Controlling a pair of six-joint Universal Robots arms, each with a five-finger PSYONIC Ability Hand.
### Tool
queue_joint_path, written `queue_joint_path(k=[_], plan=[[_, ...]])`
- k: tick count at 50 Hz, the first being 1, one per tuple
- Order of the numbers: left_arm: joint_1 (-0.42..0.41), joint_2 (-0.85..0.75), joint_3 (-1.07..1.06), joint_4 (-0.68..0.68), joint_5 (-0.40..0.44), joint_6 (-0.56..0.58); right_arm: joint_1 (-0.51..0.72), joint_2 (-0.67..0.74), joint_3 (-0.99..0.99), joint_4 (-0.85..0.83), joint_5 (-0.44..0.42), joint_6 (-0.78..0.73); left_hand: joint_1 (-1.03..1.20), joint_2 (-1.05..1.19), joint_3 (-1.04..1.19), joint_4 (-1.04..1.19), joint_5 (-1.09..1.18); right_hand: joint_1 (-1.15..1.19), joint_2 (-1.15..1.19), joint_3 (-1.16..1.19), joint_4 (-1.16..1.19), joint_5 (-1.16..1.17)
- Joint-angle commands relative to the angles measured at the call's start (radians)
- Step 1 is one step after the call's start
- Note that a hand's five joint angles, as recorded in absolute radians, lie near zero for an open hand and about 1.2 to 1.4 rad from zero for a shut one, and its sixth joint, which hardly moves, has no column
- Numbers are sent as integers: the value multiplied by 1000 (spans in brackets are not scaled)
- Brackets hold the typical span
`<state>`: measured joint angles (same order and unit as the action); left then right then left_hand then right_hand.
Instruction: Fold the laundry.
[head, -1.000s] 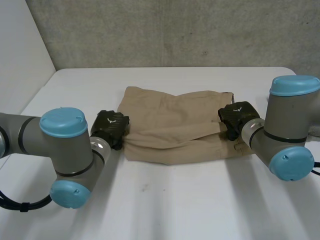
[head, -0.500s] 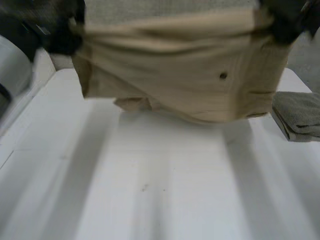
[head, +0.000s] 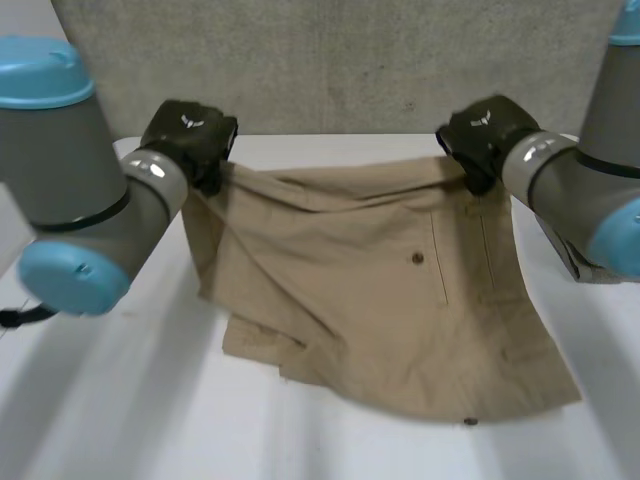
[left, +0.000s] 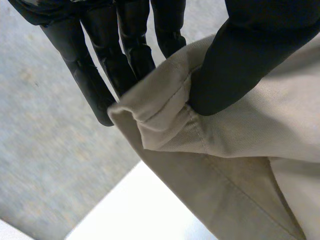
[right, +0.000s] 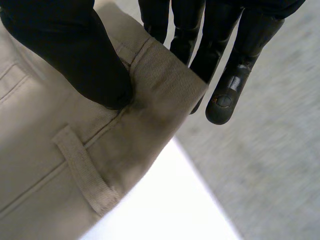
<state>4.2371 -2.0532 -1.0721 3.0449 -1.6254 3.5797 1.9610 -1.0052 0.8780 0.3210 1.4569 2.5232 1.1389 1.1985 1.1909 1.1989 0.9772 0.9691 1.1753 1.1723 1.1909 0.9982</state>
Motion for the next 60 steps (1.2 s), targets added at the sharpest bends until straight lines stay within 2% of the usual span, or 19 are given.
queue_joint_path(k=[1,4,7,9,12,20,26,31,36,39,44,50,55,59,60], plan=[[0,-64,341,136,-14,22,30,30,-201,-273,22,147,257,198,205,197,245,427,221,224,205,223],[-2,-59,428,222,-36,19,33,17,-246,-385,43,203,257,198,205,197,245,427,221,224,205,223],[-8,-38,477,331,-71,22,42,-19,-264,-519,103,255,257,198,205,197,245,427,221,224,205,223],[-11,14,468,380,-88,21,44,-52,-260,-566,129,261,257,198,205,197,245,427,221,224,205,223],[-6,65,436,393,-91,19,45,-62,-248,-547,134,259,257,198,205,197,245,427,221,224,205,223],[9,123,129,390,-90,11,50,-61,-114,-456,99,258,257,198,205,197,245,427,221,224,205,223],[27,174,-214,390,-83,13,50,-32,73,-418,2,232,257,198,205,197,245,427,221,224,205,223],[23,183,-445,387,-87,25,52,52,191,-297,-53,135,257,198,205,197,245,427,221,224,205,223],[11,220,-671,351,-90,66,50,97,306,-162,-53,-15,257,198,205,197,245,427,221,224,205,223],[-3,251,-753,322,-90,111,44,85,364,-139,-50,-47,257,198,205,197,245,427,221,224,205,223],[-81,318,-903,255,-91,191,42,-21,498,-111,-40,-69,257,198,205,197,245,427,221,224,205,223],[-109,409,-986,183,-91,208,44,-150,614,-51,-56,-93,257,198,205,197,245,427,221,224,205,223],[-112,464,-1020,121,-83,211,41,-217,696,-13,-46,-187,257,198,205,197,245,427,221,224,205,223],[-164,499,-1040,31,-77,211,41,-259,769,70,-41,-297,257,198,205,197,245,427,221,224,205,223],[-207,510,-1034,-1,-76,209,41,-276,797,105,-38,-343,257,198,205,197,245,427,221,224,205,223]])
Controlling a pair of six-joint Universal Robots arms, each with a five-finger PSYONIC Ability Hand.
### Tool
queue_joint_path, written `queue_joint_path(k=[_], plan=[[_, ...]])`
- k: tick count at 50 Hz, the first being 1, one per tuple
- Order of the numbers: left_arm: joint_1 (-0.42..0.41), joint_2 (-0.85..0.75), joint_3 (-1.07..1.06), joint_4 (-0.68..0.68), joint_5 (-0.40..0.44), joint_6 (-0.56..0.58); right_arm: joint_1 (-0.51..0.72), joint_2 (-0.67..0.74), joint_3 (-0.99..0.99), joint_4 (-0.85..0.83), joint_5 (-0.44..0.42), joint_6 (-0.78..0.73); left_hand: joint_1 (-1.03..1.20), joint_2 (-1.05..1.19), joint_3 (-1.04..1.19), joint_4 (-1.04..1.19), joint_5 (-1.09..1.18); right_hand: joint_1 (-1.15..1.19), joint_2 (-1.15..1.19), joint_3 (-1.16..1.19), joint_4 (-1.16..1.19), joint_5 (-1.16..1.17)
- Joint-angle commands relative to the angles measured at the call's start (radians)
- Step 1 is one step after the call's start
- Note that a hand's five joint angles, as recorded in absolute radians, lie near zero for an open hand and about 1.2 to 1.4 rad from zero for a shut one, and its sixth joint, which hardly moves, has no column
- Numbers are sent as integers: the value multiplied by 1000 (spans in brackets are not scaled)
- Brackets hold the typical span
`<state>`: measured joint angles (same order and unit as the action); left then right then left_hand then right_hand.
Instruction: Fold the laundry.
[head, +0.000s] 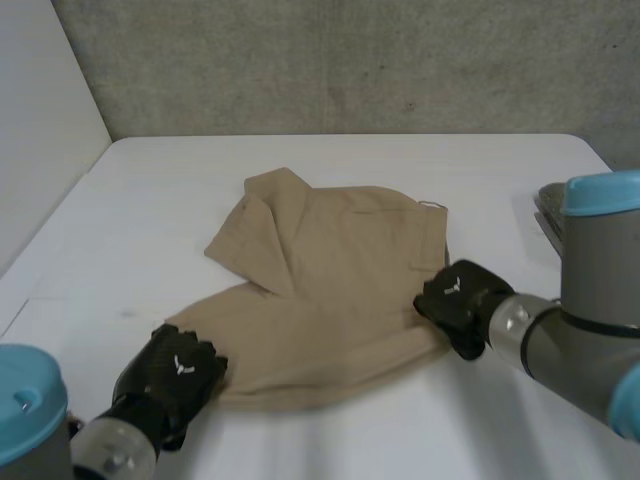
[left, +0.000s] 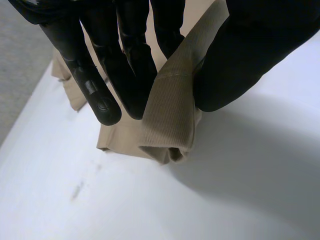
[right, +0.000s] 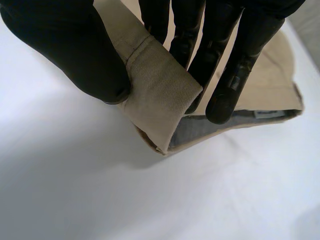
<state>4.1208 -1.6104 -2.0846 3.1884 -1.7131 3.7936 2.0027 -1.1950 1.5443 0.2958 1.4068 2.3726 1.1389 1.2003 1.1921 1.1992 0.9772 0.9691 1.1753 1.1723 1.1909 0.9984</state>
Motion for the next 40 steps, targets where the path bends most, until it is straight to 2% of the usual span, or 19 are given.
queue_joint_path(k=[1,2,3,4,5,6,13,17,24,31,37,40], plan=[[-109,73,-19,-159,12,-5,-2,-95,140,144,11,-210,257,196,204,197,245,427,221,224,205,223],[-123,79,-14,-168,10,-5,-2,-98,146,157,6,-214,257,196,204,197,245,427,221,224,205,223],[-140,86,0,-165,9,-3,-2,-100,151,160,4,-219,-379,-440,-432,-439,-392,427,221,224,205,223],[-139,86,9,-157,7,-2,-5,-101,157,148,-3,-217,-716,-778,-770,-777,-729,427,221,224,205,223],[-137,84,21,-145,7,-2,-7,-103,161,135,-3,-214,-912,-973,-965,-972,-925,427,221,224,205,223],[-132,83,35,-130,7,-2,-5,-103,166,120,-2,-211,-940,-1001,-993,-1000,-953,427,221,224,205,223],[-37,3,217,57,20,-6,-4,-98,191,2,-2,-158,-931,-993,-984,-992,-944,427,221,224,205,223],[29,-127,340,122,88,-12,-4,-97,198,-30,-5,-119,-896,-957,-949,-956,-909,427,221,224,205,223],[93,-405,607,134,251,-66,-5,-95,227,-92,-8,-92,-793,-855,-847,-854,-806,427,221,224,205,223],[148,-653,871,123,277,-140,-7,-84,254,-133,-8,-87,-700,-761,-753,-760,-713,427,221,224,205,223],[159,-782,1000,113,279,-138,-7,-77,258,-150,-6,-85,-652,-714,-706,-713,-665,427,221,224,205,223],[161,-827,1049,91,280,-138,-9,-74,260,-155,-8,-85,-562,-623,-615,-622,-574,427,221,224,205,223]])
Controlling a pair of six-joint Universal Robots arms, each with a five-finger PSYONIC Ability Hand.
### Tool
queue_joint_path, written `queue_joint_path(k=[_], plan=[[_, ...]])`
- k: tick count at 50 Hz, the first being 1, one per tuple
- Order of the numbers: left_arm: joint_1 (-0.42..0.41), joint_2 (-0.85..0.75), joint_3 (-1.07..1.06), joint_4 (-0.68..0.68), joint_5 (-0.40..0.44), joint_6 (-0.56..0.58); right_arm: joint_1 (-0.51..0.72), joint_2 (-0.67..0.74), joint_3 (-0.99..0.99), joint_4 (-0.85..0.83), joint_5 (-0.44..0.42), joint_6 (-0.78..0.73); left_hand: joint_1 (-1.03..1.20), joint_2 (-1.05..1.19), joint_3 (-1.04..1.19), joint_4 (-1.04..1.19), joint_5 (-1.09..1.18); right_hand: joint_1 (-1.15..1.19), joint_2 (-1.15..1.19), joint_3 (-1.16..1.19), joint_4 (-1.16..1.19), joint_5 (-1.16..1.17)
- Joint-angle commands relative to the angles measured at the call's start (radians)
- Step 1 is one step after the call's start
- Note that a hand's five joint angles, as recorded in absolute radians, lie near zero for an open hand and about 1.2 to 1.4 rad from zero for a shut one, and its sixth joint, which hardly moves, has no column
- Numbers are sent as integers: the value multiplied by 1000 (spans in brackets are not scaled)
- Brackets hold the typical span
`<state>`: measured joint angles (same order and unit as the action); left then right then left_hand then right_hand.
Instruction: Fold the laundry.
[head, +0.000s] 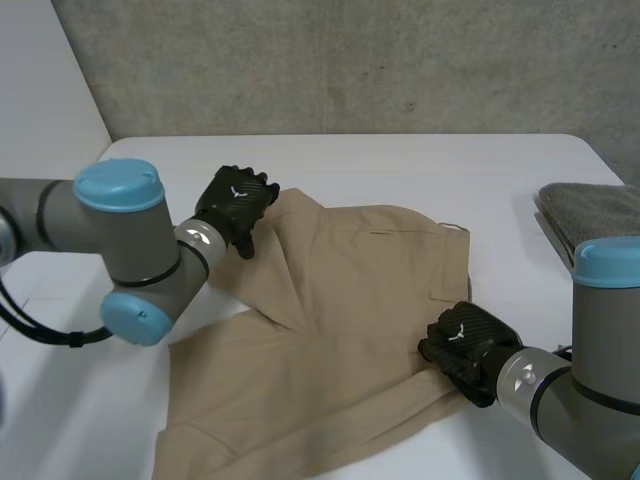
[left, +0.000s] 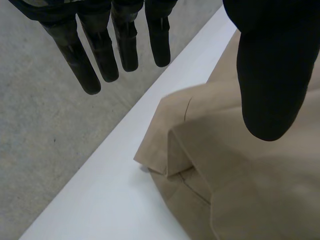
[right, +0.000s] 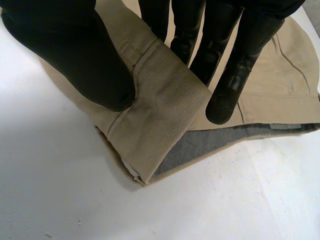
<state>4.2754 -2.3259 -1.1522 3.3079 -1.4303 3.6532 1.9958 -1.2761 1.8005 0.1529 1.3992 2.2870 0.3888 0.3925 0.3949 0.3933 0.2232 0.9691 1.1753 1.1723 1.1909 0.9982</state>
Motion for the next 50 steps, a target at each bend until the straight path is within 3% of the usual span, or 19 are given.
queue_joint_path(k=[1,9,14,20,24,31,46,50], plan=[[6,-122,129,-37,1,2,-2,7,3,-13,0,0,209,205,203,205,200,427,221,224,205,224],[7,-184,197,-146,60,2,-2,17,0,-33,1,0,420,416,414,416,411,427,221,224,205,224],[10,-182,212,-151,27,5,-3,21,-3,-33,1,0,1007,1003,1000,1002,998,427,221,224,205,224],[15,-171,209,-154,-125,41,-3,21,-4,-33,1,0,1007,1004,1001,1003,998,427,221,224,205,224],[6,-170,183,-157,-208,137,-3,21,-4,-33,3,0,1007,1004,1001,1003,998,427,221,224,205,224],[0,-132,117,-159,-231,211,-3,21,-3,-33,3,0,1007,1004,1001,1003,998,427,221,224,205,224],[-11,-32,42,-146,-308,205,-9,21,-1,-38,3,2,1007,1004,1001,1003,998,427,221,224,205,224],[-16,-26,20,-148,-292,206,-9,21,-1,-53,3,9,132,128,126,128,123,427,221,224,205,224]])
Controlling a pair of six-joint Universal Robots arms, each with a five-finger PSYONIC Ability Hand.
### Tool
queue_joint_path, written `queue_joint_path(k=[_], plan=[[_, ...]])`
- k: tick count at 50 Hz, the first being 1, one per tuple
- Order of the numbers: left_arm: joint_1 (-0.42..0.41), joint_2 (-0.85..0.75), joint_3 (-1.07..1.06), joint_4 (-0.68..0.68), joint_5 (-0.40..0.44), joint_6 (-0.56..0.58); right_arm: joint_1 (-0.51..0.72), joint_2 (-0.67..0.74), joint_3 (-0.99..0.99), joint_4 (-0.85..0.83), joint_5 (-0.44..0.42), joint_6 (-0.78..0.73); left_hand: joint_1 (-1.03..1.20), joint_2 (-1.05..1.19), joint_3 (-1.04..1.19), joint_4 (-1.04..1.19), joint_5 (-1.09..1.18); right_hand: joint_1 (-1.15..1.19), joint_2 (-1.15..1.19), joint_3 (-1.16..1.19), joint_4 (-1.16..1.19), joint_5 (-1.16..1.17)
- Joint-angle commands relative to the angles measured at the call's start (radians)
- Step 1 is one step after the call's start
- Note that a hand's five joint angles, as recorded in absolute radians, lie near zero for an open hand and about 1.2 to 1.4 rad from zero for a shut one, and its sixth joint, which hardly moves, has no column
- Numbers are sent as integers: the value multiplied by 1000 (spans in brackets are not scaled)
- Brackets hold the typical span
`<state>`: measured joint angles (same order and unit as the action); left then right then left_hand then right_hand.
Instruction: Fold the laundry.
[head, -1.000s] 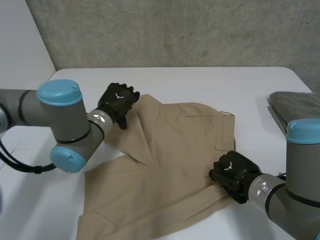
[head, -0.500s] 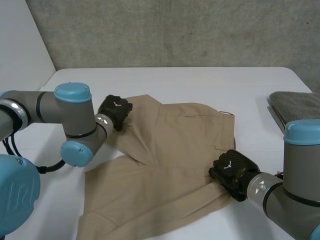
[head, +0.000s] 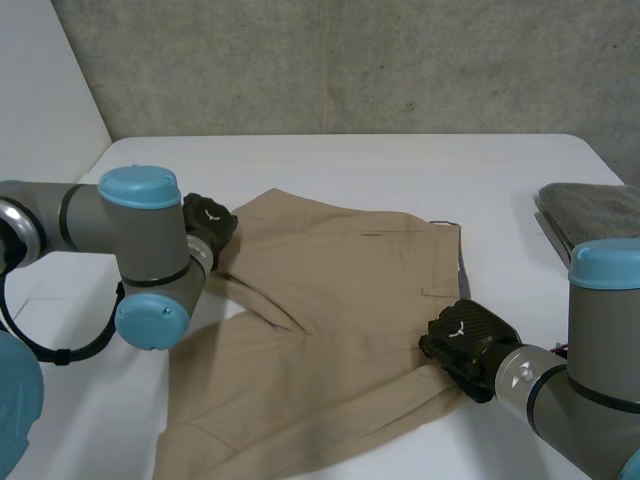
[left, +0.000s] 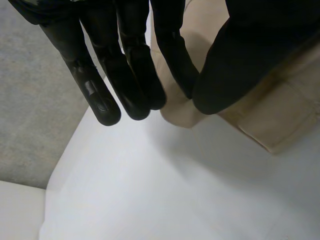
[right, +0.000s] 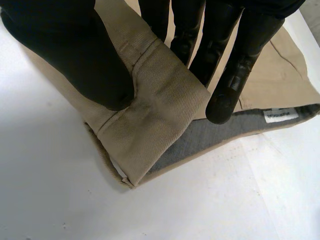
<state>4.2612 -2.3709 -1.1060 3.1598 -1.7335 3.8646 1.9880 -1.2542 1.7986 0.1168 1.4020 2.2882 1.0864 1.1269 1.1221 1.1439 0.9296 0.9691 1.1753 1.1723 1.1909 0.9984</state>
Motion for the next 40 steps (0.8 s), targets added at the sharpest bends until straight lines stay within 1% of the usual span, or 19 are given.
queue_joint_path(k=[1,3,8,9,11,12,13,16,17,20,21,24,25,29,32,36,40], plan=[[-6,24,-38,0,18,-7,-1,-1,2,-23,0,14,-768,-809,-804,-826,-786,427,221,224,205,223],[-11,39,-55,-1,25,-8,0,-1,2,-29,0,23,-905,-945,-940,-962,-922,427,221,224,205,223],[-9,143,-142,0,26,-22,-1,-1,-2,-51,-3,68,-893,-934,-929,-951,-911,427,221,224,205,223],[-7,197,-179,0,26,-37,-1,-1,-2,-60,-3,86,-873,-914,-909,-931,-891,427,221,224,205,223],[-9,251,-219,0,26,-63,-3,1,-4,-68,-5,108,-870,-910,-906,-927,-888,427,221,224,205,223],[-9,283,-242,0,26,-82,-3,1,-5,-72,-5,120,-867,-908,-903,-925,-885,427,221,224,205,223],[-11,342,-288,-1,26,-124,-3,1,-7,-80,-8,141,-844,-884,-879,-901,-862,427,221,224,205,223],[-11,439,-359,-4,28,-194,-5,1,-8,-88,-18,172,-808,-849,-844,-866,-826,427,221,224,205,223],[-11,500,-400,-12,29,-239,-8,1,-12,-88,-21,188,-800,-840,-835,-857,-817,427,221,224,205,223],[-12,582,-468,-33,41,-303,-17,1,-13,-89,-21,206,-747,-787,-783,-804,-765,427,221,224,205,223],[-15,631,-518,-64,52,-335,-23,2,-15,-94,-20,217,-691,-732,-727,-749,-709,427,221,224,205,223],[-27,694,-590,-125,77,-369,-31,5,-15,-106,-20,223,-662,-702,-697,-719,-679,427,221,224,205,223],[-37,731,-638,-171,97,-384,-35,10,-15,-115,-17,224,-659,-699,-694,-716,-676,427,221,224,205,223],[-61,780,-748,-245,137,-402,-47,16,-16,-131,-14,226,-644,-684,-680,-701,-662,427,221,224,205,223],[-84,802,-831,-267,143,-404,-51,30,-16,-140,-12,237,-629,-670,-665,-687,-647,427,221,224,205,223],[-104,805,-905,-259,141,-404,-52,38,-24,-141,-12,261,-623,-664,-659,-681,-641,427,221,224,205,223],[-106,786,-931,-227,138,-404,-52,39,-24,-143,-12,264,-620,-661,-656,-678,-638,427,221,224,205,223]])
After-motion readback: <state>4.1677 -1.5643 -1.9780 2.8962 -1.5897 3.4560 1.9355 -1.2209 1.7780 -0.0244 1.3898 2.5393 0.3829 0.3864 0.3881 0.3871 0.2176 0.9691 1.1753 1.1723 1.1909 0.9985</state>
